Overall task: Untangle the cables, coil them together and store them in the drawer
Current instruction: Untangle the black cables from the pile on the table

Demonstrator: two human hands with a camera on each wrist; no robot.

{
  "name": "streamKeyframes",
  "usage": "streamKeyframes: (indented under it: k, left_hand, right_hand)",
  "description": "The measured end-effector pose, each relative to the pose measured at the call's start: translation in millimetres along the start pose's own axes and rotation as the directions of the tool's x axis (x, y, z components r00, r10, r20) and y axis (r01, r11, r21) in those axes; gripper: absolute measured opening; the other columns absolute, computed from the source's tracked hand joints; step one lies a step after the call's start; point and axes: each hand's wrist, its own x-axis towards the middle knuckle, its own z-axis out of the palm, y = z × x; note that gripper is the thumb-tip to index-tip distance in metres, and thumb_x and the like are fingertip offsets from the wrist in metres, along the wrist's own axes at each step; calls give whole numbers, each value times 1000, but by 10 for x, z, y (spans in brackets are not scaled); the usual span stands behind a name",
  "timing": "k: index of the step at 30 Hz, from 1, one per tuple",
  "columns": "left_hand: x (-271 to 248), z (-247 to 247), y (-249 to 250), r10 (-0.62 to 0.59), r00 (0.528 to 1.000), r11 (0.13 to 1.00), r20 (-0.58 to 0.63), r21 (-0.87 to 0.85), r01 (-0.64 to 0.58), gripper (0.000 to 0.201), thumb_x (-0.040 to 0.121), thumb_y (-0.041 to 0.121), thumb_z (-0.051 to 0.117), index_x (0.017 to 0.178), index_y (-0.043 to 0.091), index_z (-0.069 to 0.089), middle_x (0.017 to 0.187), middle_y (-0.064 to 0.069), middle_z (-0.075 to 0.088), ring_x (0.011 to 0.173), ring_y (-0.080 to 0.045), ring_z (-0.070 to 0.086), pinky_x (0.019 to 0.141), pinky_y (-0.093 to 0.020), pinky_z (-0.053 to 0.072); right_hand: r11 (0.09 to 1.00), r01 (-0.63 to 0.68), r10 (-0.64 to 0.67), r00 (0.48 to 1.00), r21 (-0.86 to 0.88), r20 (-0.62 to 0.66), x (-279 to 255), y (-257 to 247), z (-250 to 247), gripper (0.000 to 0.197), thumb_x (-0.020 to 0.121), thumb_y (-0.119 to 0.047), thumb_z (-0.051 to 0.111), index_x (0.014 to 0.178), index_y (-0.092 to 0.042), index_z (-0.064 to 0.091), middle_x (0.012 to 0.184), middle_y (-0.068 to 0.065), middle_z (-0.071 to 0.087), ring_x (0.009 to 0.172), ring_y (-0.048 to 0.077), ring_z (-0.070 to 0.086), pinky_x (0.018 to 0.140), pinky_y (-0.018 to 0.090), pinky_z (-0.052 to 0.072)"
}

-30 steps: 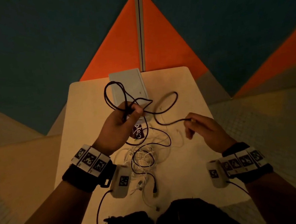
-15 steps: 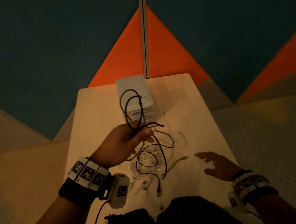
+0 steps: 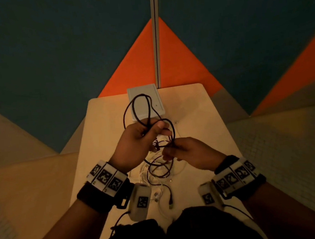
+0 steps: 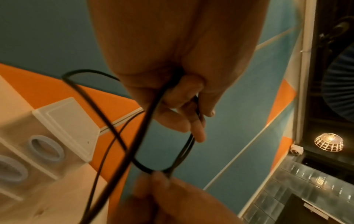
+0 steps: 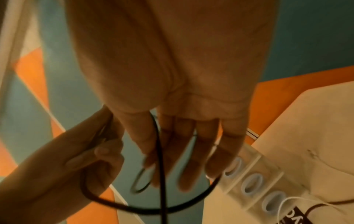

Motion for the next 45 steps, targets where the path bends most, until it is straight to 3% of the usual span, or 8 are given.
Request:
streamKeyframes:
  k: [9,18,25,28,35,38,41,45]
  left_hand:
    - [-61,-194,-57,20,993,978,-118,208,5,22,97,35,62,96,18,75,68,-2,73,48,-13,61,49,-25,51]
    - [-75,-520,-11,35,975,979,-220,201,11,42,100,48,48,74,20,66,50,6,32,43,-19,35,49,-31,32]
    - [-135,-716,110,113,938,988,-328,142,-69,43,104,40,46,73,13,58,60,-17,25,49,-26,30,46,-29,29]
    - [-149,-702,107,94,957,989,-275,137,-58,43,105,39,45,74,12,58,55,-4,29,48,-23,31,47,-29,30]
    - [-206,-507,89,78,990,982,-121,179,-56,43,103,42,44,72,16,58,56,1,33,48,-19,35,47,-28,33]
    - [-251,-400,86,69,996,983,-60,172,-58,46,106,43,42,74,13,56,57,0,36,50,-21,38,48,-32,33]
    - [-273,-258,59,79,997,978,5,194,-79,44,107,35,37,78,6,53,61,7,43,56,-11,43,57,-26,37]
    - [-283,-85,21,69,991,964,113,248,-96,39,106,36,36,81,14,56,80,-1,57,76,-9,53,70,-18,40]
  right_hand:
    - [955,108,-38,968,276,-246,-368,49,-430,31,107,-23,41,94,-7,64,56,-2,31,50,11,24,49,27,23]
    - [990,-142,110,659,20,-744,-911,511,-944,41,102,-37,55,70,-13,62,62,-7,58,66,15,50,62,29,38]
    - [883,-459,394,840,-101,-372,-1332,1002,-783,36,102,-30,53,78,-19,77,51,-20,60,46,-2,54,54,22,38]
    - [854,-500,479,864,-145,-156,-1337,1254,-527,41,90,-58,49,80,-34,80,66,-9,69,60,4,63,64,21,49]
    - [670,-643,707,705,-372,56,-1014,1692,-320,32,97,-51,58,102,-22,73,97,-3,74,90,19,70,68,18,53]
    - [635,-594,569,792,-495,-220,-816,1414,-418,55,94,-59,55,135,-23,55,124,1,65,109,23,63,89,31,50]
    - [897,-325,187,893,-299,-410,-593,763,-413,68,87,-54,68,146,-37,41,128,-5,57,106,10,59,80,23,49]
    - [923,185,-288,913,-337,-290,-373,-98,-302,57,88,-44,72,140,-40,51,133,-15,55,120,2,55,93,22,48]
